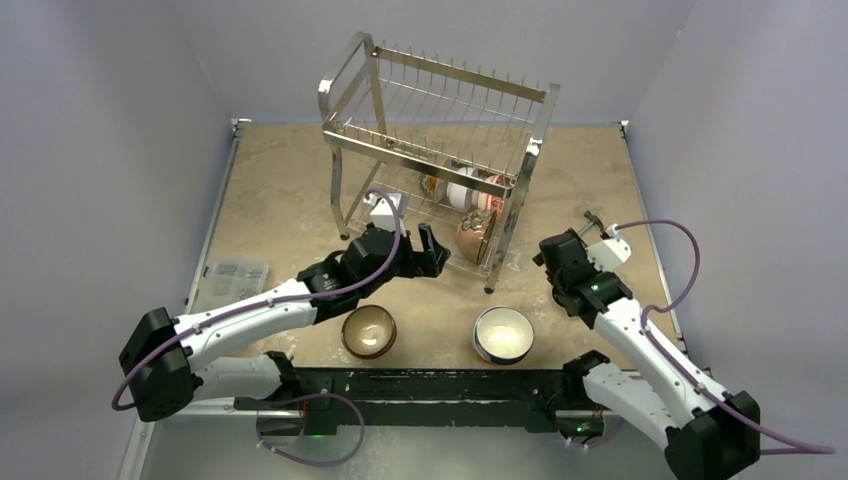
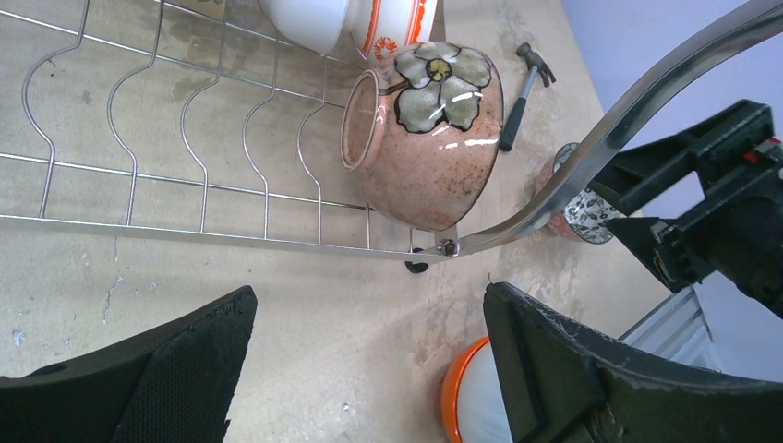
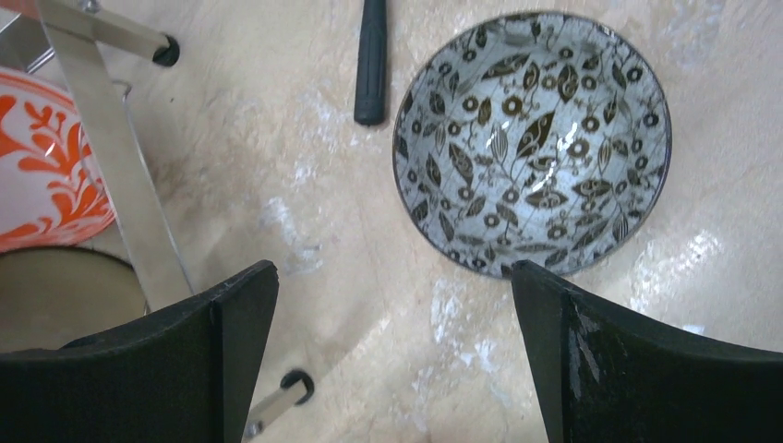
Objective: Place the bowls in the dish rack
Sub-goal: Pick up the bowl from the center of the board.
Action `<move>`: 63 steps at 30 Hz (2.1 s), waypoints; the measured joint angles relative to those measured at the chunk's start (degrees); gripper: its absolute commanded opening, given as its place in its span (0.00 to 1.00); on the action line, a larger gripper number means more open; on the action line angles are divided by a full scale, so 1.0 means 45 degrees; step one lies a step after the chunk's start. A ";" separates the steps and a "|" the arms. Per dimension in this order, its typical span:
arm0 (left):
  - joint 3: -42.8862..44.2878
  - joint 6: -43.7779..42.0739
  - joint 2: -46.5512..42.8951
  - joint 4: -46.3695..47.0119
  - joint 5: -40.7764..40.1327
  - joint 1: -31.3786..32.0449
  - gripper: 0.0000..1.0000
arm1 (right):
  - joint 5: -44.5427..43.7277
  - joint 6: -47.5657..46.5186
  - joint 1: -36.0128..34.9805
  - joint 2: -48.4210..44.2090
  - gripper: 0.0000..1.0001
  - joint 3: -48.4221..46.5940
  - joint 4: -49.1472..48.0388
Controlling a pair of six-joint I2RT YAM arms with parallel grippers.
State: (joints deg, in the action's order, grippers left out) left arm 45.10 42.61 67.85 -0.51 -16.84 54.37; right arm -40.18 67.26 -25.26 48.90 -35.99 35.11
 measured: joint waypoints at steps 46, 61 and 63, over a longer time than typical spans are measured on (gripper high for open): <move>-0.0763 0.0976 -0.0583 0.0384 0.0087 0.0000 0.88 | 0.2278 -0.3483 0.3211 0.4187 0.08 0.0612 -0.4925; -0.0763 0.0996 -0.0583 0.0369 0.0087 0.0000 0.87 | 0.3861 -0.4512 0.3269 0.1423 0.00 0.0797 -0.4425; -0.0763 0.1064 -0.0578 0.0369 0.0092 0.0000 0.87 | 0.4449 -0.4600 0.3264 0.0549 0.00 0.0816 -0.4065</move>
State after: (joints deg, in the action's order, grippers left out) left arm 41.67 47.40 65.25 1.15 -16.43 54.37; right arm -20.16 46.57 -10.57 51.37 -32.32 16.82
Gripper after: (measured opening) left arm 0.874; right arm 0.034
